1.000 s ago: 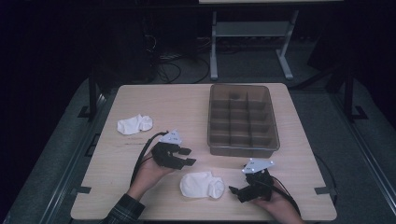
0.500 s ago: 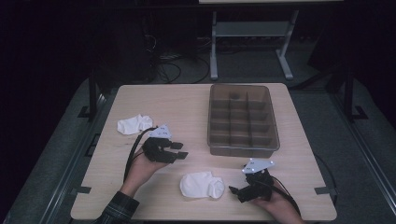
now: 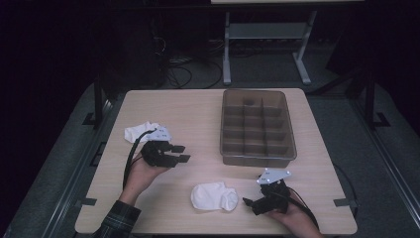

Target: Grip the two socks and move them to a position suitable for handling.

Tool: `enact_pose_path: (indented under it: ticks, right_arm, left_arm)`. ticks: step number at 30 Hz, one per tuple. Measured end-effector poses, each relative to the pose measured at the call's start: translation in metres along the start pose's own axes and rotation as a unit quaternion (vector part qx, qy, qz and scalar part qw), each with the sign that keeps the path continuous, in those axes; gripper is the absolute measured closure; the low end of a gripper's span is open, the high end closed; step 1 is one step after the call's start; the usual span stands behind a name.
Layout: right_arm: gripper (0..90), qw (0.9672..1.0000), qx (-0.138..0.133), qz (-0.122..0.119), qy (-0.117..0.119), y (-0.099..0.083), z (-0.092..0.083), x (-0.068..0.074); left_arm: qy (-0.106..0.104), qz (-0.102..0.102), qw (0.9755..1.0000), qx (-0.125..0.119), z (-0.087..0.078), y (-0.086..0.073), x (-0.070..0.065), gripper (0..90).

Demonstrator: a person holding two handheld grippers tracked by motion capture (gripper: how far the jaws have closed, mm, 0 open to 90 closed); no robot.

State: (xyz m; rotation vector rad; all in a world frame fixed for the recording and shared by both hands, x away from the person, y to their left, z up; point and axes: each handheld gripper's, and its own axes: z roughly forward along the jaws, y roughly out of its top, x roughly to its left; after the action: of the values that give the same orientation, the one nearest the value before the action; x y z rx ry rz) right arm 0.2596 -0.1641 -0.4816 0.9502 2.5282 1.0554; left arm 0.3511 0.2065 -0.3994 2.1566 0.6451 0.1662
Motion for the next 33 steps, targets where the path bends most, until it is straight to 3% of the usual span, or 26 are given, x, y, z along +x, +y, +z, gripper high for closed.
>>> enact_pose_path:
  ticks: [13,33]
  right_arm:
    - [2.3,1.0,0.0,0.0,0.0,0.0,0.0,0.0]
    - [2.3,1.0,0.001,0.0,0.0,0.0,0.0,0.0]
  left_arm:
    - [0.019,-0.012,0.9997,0.003,-0.015,-0.005,0.016,54.5]
    - [0.073,-0.034,0.9966,0.017,-0.037,-0.015,0.055,54.6]
